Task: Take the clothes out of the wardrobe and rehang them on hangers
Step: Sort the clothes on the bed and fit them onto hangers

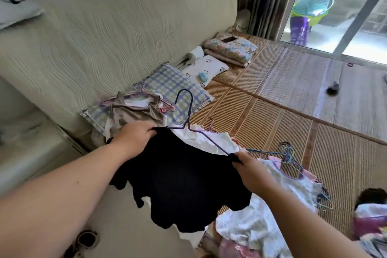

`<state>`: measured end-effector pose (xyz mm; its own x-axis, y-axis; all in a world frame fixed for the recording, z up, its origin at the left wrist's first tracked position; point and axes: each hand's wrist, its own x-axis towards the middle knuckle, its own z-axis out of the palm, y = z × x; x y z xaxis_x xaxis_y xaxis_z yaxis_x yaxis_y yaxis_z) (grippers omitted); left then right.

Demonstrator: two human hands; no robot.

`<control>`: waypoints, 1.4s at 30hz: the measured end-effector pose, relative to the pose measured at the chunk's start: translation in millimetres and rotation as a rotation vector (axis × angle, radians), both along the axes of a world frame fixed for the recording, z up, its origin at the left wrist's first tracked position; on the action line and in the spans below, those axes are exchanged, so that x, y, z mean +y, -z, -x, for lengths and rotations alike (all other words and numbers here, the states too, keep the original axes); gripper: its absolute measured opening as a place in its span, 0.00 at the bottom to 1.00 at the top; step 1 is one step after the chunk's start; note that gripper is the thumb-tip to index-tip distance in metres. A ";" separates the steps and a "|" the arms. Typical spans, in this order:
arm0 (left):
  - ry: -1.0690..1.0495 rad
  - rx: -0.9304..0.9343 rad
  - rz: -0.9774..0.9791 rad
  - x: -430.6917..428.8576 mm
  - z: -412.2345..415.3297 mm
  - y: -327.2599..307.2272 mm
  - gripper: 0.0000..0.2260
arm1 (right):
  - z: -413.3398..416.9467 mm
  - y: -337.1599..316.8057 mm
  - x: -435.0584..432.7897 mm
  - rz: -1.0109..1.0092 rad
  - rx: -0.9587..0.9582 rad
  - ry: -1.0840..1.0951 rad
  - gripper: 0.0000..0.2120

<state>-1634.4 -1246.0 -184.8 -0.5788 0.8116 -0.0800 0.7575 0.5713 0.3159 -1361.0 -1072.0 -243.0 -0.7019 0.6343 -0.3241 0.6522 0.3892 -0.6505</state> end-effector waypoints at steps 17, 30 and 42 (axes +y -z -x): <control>0.092 -0.227 0.457 262.8 109.0 215.9 0.13 | 118.5 187.5 204.6 0.050 -0.371 0.004 0.11; -0.040 -0.238 0.408 260.6 101.4 276.3 0.28 | 146.6 255.4 203.5 -0.003 -0.222 0.088 0.30; 0.148 -0.331 0.379 185.2 -49.6 179.0 0.30 | 53.8 160.8 132.7 -0.181 -0.229 -0.028 0.32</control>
